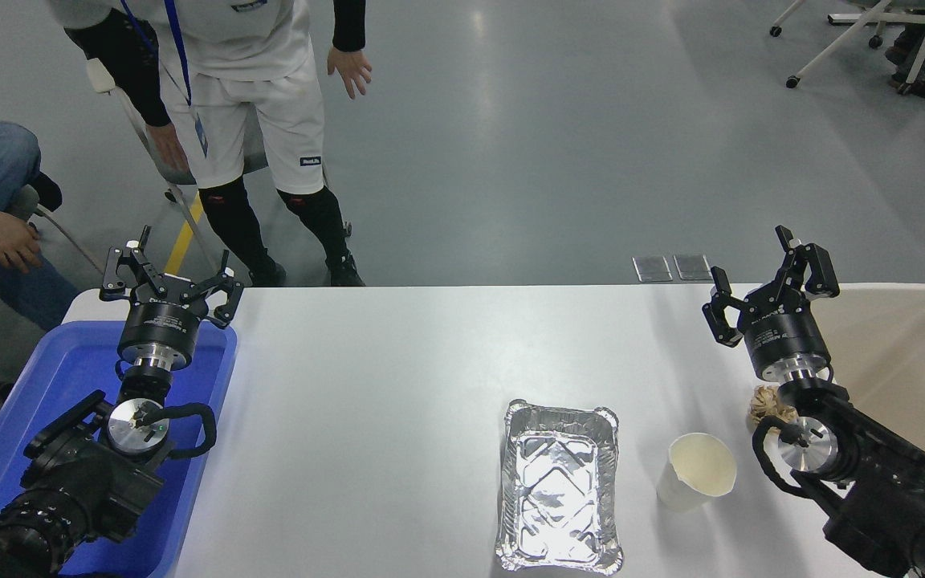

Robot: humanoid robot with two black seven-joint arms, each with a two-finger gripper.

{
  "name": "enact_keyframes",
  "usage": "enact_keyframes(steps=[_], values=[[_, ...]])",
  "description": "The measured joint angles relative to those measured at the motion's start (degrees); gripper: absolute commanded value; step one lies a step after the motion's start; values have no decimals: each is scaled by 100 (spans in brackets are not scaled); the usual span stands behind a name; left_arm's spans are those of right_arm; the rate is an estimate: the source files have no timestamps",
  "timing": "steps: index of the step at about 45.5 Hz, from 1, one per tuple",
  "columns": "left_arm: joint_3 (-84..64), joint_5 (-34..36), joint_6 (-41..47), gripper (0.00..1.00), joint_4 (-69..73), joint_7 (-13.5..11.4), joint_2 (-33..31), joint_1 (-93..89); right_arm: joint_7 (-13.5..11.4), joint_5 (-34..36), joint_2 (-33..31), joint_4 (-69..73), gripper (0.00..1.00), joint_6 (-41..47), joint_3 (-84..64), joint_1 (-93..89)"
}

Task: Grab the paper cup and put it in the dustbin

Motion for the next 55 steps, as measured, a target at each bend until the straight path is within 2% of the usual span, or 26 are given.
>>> enact_keyframes(steps=[55], values=[[0,9,17,99,0,0,0,0,4,-2,10,5,100,6,-24,-30]])
